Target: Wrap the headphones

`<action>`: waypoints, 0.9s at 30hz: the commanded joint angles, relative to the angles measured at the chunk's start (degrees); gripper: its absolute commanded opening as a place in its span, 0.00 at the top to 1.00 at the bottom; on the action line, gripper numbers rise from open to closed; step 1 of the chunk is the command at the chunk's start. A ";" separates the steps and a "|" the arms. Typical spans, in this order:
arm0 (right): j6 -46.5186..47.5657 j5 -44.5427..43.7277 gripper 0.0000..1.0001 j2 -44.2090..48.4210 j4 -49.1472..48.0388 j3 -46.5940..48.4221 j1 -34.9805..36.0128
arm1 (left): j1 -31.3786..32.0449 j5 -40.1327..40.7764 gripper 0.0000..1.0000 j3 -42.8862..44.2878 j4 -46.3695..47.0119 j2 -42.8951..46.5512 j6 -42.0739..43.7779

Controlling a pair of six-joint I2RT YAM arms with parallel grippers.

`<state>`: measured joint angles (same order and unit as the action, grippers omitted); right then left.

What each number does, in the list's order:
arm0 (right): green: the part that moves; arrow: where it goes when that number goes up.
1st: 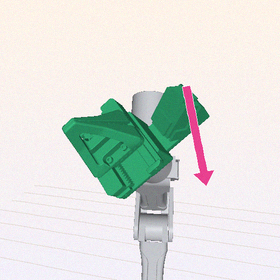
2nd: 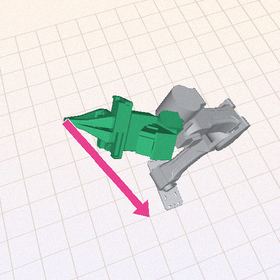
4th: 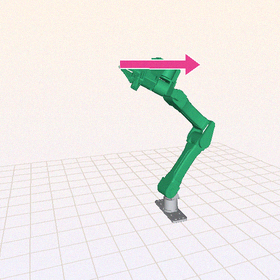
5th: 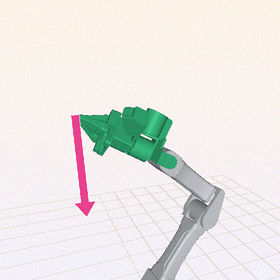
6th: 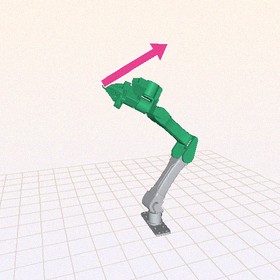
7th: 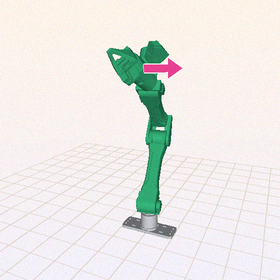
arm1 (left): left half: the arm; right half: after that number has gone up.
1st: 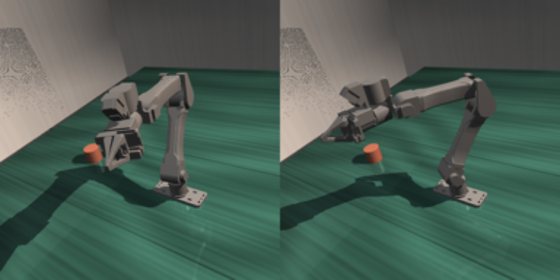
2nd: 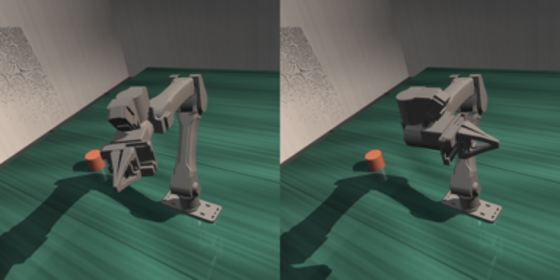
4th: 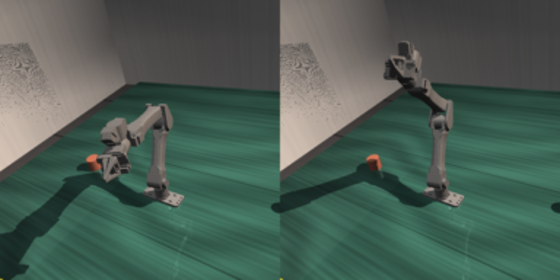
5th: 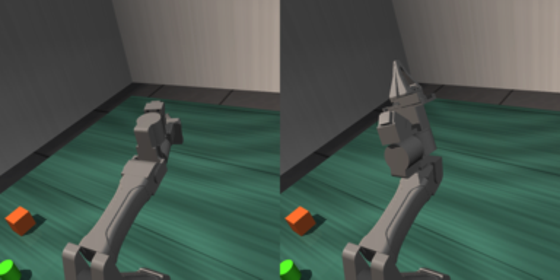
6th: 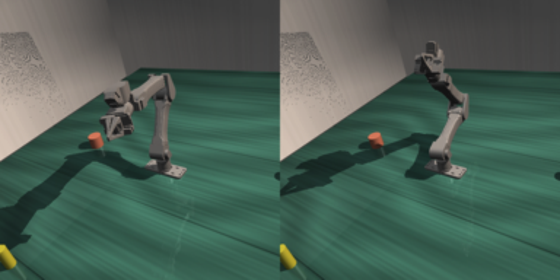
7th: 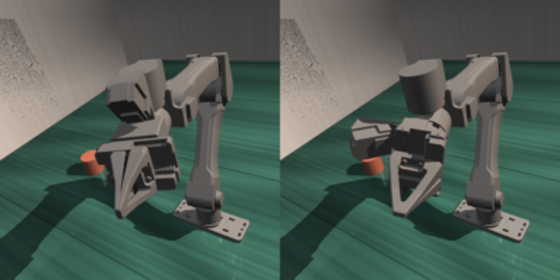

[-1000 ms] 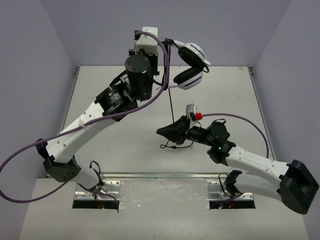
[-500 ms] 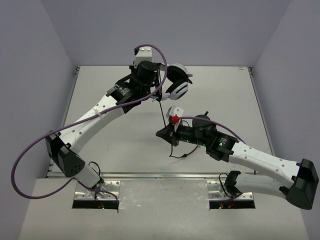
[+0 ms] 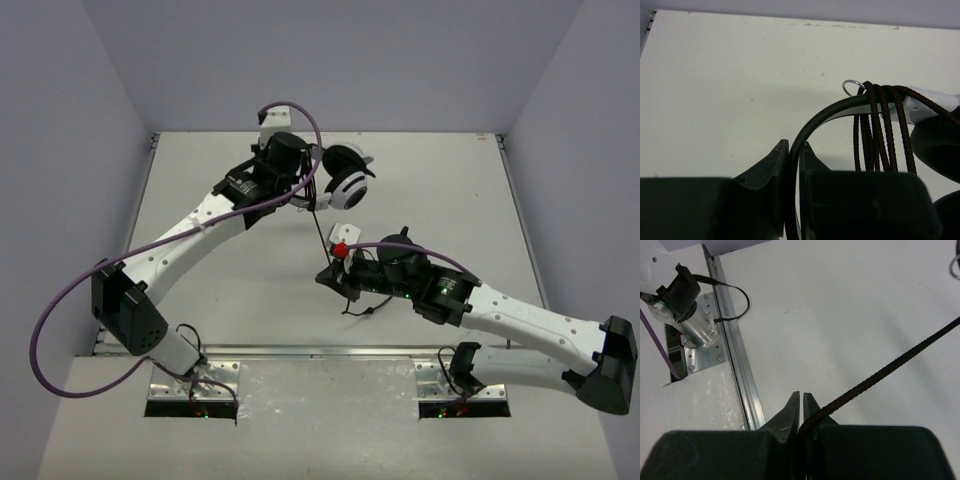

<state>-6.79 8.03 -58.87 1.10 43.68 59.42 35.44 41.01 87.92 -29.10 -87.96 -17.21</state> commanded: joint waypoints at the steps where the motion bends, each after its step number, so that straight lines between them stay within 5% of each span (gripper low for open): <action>1: 3.36 7.17 0.97 2.10 7.13 6.66 3.60 | -4.59 10.48 1.00 -4.06 16.09 1.74 -1.77; 14: 1.86 10.69 0.98 4.47 7.16 5.01 4.04 | -7.67 6.28 1.00 -10.57 16.97 0.86 -6.88; 21: 13.80 -4.85 0.98 1.14 23.40 21.95 4.04 | -7.58 2.50 1.00 -22.24 20.39 3.67 -7.57; 27: 26.79 -16.98 0.98 -7.82 32.99 37.85 4.04 | -3.99 -4.71 0.99 -40.53 38.93 10.88 -3.01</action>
<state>9.56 -4.69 -66.28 33.50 72.03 61.91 31.24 32.58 51.13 -6.57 -80.03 -23.42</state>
